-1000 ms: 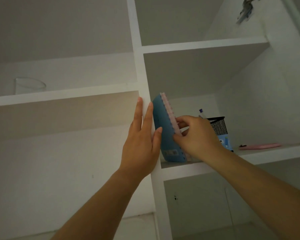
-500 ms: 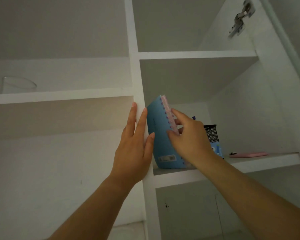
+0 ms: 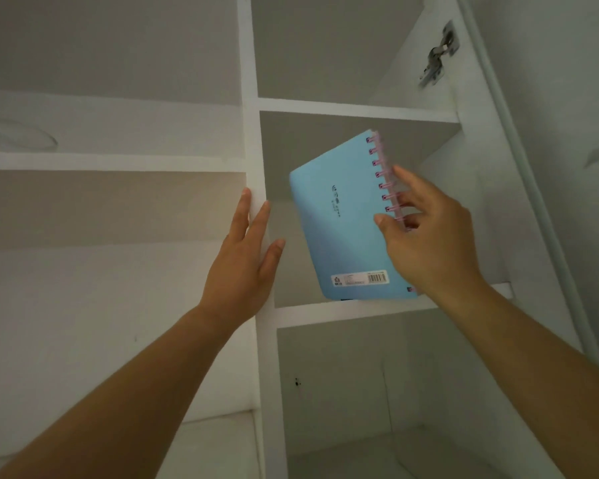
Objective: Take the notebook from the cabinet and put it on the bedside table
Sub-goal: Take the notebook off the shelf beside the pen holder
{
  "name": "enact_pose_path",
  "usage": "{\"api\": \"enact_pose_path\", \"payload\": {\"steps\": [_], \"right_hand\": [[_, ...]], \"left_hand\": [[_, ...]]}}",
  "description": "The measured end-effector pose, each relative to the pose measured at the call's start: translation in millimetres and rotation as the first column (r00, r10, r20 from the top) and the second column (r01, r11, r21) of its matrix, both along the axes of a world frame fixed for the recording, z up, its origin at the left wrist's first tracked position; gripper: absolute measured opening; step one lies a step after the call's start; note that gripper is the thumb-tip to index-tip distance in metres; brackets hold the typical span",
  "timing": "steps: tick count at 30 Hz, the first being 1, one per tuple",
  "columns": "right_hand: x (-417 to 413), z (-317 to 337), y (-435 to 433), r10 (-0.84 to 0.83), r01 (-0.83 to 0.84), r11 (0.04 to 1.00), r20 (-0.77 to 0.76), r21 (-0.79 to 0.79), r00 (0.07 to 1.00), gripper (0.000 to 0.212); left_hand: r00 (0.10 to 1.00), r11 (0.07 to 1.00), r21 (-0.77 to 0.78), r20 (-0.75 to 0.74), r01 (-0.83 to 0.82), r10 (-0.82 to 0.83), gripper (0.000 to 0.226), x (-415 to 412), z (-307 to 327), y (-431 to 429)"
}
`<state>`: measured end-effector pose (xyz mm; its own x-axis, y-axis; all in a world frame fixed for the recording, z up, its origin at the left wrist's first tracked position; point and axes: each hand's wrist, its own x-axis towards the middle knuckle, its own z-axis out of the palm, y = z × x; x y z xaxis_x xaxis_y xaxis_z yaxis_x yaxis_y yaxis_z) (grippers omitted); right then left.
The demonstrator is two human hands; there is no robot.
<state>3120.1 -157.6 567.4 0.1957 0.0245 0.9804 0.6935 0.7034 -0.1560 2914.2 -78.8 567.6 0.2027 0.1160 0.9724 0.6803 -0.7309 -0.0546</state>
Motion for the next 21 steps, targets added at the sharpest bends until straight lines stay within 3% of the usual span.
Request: {"api": "enact_pose_path", "payload": {"steps": [6, 12, 21], "right_hand": [[7, -22, -33, 0.039, -0.034, 0.997, -0.059, 0.076, 0.998, 0.054], [9, -50, -59, 0.09, -0.08, 0.991, -0.092, 0.107, 0.992, 0.057], [8, -148, -71, 0.175, -0.19, 0.977, -0.143, -0.098, 0.974, 0.061]], "left_hand": [[0.996, 0.996, 0.008, 0.037, 0.086, -0.086, 0.053, -1, -14, -26], [0.997, 0.996, 0.058, -0.034, 0.068, -0.066, 0.05, -4, -38, -55], [0.975, 0.962, -0.159, 0.009, 0.221, -0.223, 0.049, -7, -136, -84]]}}
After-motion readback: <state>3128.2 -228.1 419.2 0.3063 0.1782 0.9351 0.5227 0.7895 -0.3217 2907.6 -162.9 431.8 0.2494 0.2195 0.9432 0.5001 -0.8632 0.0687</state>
